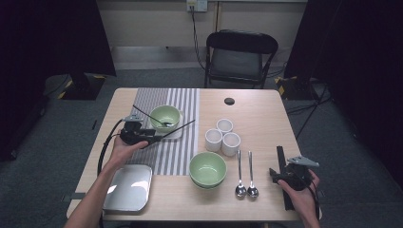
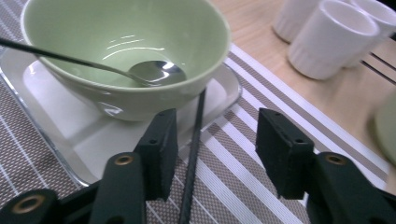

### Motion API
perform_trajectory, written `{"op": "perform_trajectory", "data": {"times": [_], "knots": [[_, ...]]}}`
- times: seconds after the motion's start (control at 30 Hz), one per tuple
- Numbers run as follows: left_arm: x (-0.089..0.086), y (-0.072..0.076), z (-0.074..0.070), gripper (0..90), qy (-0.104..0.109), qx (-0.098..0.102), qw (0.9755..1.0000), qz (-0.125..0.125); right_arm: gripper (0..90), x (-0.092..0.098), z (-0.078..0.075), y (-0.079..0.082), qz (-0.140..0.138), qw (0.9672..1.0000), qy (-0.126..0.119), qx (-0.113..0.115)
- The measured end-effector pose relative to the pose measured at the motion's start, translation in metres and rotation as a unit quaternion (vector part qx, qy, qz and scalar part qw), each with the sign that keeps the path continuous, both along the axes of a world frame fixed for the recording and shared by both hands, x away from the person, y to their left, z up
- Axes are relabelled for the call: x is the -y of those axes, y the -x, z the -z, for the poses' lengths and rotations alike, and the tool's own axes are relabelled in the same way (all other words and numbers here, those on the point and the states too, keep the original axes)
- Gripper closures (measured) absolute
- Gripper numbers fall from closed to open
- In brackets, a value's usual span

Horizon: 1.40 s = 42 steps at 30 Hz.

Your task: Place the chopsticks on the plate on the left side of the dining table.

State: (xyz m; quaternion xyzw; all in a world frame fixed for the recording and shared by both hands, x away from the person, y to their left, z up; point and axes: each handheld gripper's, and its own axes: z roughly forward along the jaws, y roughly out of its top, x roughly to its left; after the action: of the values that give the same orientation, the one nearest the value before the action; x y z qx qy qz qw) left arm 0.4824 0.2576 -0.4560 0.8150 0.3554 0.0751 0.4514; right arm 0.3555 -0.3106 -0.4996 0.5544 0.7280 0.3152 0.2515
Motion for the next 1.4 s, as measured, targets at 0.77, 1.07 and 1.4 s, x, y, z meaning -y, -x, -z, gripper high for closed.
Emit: {"op": "perform_trajectory", "data": {"times": [0.77, 1.07, 1.4], "knots": [[-0.015, 0.035, -0.021, 32.6, 0.026, 0.038, 0.9989, -0.006, 43.3, 0.003, -0.012, 0.004, -0.002, 0.9996, -0.023, 0.019], [-0.007, 0.036, -0.021, 30.6, 0.015, 0.024, 0.9996, 0.001, 68.1, 0.005, -0.013, 0.008, -0.019, 0.9991, -0.037, 0.008], [-0.001, 0.037, -0.02, 30.5, 0.012, 0.016, 0.9998, 0.005, 71.1, 0.004, -0.011, 0.007, -0.023, 0.9993, -0.027, -0.002]]}}
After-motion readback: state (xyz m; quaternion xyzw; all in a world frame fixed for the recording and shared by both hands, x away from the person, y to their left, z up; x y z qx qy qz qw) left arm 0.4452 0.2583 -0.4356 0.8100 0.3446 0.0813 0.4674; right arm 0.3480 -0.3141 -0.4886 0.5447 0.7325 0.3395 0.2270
